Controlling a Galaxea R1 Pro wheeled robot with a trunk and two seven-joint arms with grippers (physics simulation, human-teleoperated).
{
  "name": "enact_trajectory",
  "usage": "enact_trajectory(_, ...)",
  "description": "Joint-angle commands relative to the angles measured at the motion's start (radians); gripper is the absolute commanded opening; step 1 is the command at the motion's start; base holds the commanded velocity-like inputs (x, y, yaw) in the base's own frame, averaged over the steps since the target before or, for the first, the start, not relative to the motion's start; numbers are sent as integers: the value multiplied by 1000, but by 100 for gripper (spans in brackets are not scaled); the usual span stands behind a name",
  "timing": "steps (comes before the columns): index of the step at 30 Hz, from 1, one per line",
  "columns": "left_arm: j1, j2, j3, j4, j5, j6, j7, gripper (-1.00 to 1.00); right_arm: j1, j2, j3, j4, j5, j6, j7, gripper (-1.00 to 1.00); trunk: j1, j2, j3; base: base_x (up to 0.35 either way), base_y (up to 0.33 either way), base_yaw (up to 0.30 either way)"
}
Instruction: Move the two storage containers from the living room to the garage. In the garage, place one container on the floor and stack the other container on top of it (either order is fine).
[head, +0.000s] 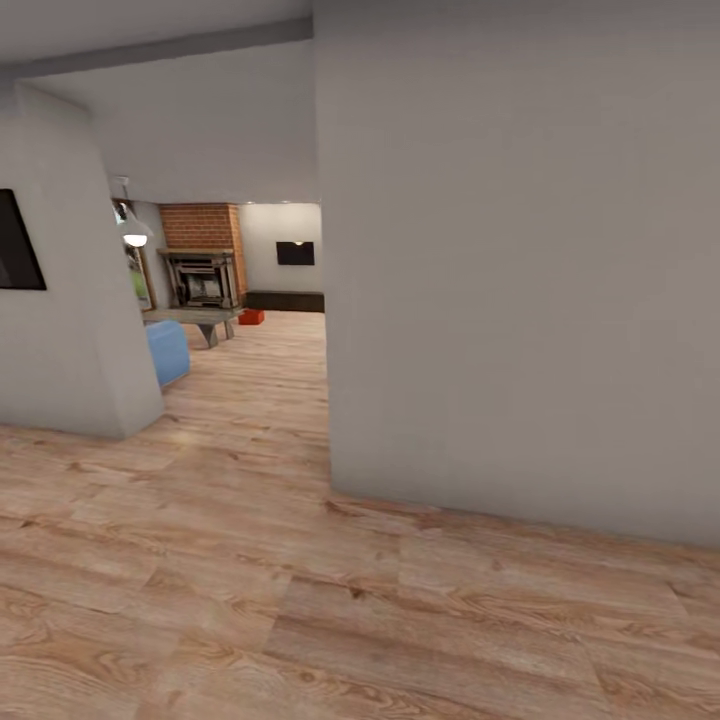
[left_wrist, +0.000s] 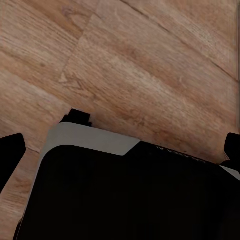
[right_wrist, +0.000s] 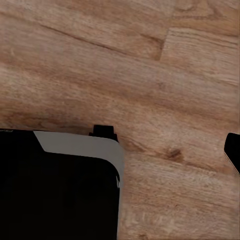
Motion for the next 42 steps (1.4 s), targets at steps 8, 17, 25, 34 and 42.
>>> enact_trajectory(8,-1,1,7,1,2,-3,-2,100,-1,1,8,3,-3,-5,-2,100,1,-1,-1,322,0,0)
enact_trajectory(17,-1,0,7,1,2,-3,-2,100,-1,5,7,3,-3,-5,-4,100,1,-1,-1,322,0,20)
enact_trajectory(25,-1,0,7,1,2,-3,-2,100,-1,2,6,3,-3,-5,-4,100,1,-1,-1,322,0,228)
enact_trajectory(34,-1,1,7,1,2,-4,-1,100,-1,2,6,3,-3,-5,-4,100,1,-1,-1,322,0,268)
enact_trajectory(42,-1,0,7,1,2,-3,-1,100,-1,2,6,3,-3,-5,-4,100,1,-1,-1,322,0,269)
